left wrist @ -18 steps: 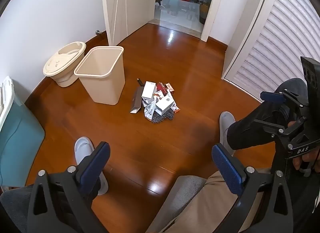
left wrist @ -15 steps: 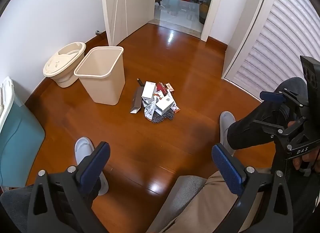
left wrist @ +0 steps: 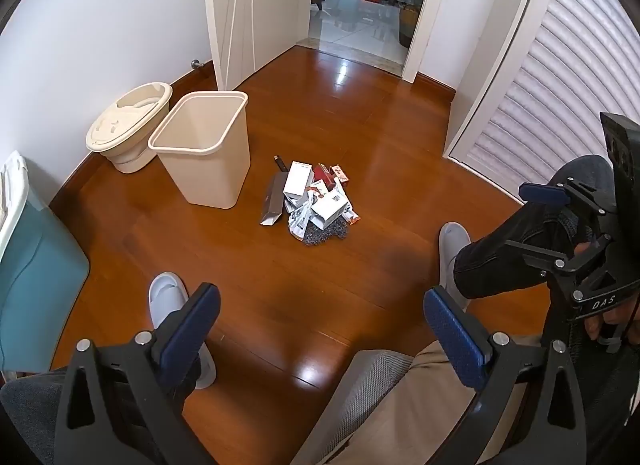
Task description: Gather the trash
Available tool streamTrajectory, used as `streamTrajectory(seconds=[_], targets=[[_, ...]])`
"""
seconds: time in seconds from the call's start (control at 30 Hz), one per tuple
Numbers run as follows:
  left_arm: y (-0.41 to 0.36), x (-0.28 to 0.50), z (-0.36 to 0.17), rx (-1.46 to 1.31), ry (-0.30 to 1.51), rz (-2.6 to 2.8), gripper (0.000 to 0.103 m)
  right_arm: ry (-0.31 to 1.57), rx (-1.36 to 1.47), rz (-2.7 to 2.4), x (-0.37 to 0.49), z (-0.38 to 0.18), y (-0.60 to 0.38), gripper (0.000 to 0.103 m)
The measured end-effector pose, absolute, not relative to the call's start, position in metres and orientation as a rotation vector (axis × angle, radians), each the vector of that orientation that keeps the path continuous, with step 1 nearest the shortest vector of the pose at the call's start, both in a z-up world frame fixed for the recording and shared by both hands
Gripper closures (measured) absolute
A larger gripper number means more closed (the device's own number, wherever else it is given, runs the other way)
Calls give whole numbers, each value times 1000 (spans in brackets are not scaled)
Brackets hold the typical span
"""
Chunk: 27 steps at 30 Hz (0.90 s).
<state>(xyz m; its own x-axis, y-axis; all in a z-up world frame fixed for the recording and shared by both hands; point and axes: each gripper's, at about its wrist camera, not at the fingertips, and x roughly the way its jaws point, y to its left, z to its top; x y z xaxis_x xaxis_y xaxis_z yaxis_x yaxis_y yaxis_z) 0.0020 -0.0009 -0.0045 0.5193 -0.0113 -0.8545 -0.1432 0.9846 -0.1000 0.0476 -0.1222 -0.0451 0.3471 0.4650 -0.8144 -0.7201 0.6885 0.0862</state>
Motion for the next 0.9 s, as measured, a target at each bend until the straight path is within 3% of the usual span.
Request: streamTrajectory(seconds=[0.9], targets=[[-1,0,-5,-170,1023,87,0,939,-318,792,47,-46,-119,0]])
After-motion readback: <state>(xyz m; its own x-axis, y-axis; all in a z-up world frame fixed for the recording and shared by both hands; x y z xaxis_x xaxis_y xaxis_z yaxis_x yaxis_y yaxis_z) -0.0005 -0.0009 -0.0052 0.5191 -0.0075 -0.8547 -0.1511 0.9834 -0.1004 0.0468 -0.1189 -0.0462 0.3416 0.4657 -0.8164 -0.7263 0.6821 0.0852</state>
